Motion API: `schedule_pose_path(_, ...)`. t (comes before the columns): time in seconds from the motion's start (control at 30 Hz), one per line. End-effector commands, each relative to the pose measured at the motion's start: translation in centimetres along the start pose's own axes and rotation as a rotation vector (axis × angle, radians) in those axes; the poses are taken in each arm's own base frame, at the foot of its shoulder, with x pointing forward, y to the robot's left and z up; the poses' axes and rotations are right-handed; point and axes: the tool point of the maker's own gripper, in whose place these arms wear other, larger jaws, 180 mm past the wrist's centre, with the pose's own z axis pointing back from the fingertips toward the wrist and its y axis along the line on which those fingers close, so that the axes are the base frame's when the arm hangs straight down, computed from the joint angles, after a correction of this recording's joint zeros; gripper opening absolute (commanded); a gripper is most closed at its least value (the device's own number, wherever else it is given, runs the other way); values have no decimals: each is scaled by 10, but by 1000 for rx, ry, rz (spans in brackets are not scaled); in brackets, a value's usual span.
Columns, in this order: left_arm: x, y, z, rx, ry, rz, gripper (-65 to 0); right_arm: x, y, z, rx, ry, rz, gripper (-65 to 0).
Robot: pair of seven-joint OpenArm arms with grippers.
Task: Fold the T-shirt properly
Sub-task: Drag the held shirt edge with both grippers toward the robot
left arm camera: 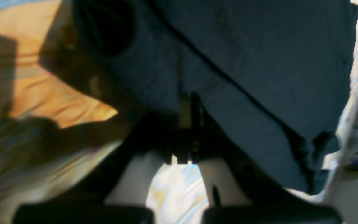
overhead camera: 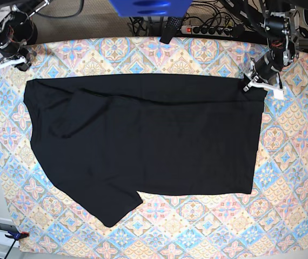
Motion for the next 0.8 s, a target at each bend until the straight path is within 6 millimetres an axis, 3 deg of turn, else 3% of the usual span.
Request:
schedule_pose_path(0.0, -7, 21, 10, 77, 27, -42, -650, 12, -11, 12, -29, -30, 19, -650)
schedule_pose_path(0.17, -11, 16, 18, 63, 27, -72, -650, 12, -16, 18, -46, -30, 30, -636)
schedule_pose_path(0.33, -11, 14, 17, 59, 26, -72, -650, 13, -14, 17, -41, -33, 31, -451)
schedule_pose_path(0.4, -11, 14, 17, 60, 27, -69, -650, 14, -13, 16, -41, -32, 32, -405)
schedule_pose_path(0.63, -10, 14, 16, 58, 24, -68, -650, 7, 10, 1, 13, 23, 99, -393)
schedule_pose_path(0.77, -11, 13, 16, 58, 24, -67, -650, 20, 22, -6, 38, -5, 102, -410)
